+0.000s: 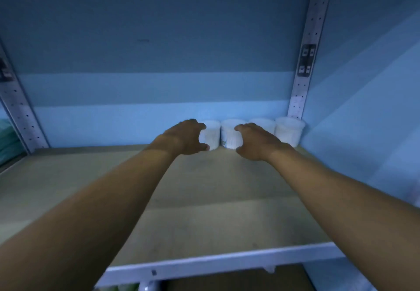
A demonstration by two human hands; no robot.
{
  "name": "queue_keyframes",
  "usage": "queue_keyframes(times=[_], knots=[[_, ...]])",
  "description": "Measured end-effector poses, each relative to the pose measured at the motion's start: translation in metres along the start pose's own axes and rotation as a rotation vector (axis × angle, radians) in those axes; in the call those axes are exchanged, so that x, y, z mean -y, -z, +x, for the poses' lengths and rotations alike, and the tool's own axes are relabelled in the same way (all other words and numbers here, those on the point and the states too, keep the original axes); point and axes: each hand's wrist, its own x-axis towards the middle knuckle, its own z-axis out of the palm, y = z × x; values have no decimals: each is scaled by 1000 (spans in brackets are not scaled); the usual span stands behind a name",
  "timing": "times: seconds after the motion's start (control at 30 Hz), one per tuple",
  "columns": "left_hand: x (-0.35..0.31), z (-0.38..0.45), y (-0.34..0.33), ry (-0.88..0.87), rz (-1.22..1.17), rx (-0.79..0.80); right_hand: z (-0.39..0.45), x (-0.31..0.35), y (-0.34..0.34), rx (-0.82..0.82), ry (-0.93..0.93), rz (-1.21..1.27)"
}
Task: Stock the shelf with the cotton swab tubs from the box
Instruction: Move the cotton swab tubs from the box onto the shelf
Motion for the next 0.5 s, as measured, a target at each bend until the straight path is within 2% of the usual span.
queue_keyframes(times=[0.23,0.5], knots=[[-4,-88,28,-7,21,17,-63,34,23,23,60,-53],[-4,-179,21,-69,54,-1,-130,60,7,5,183,-6]])
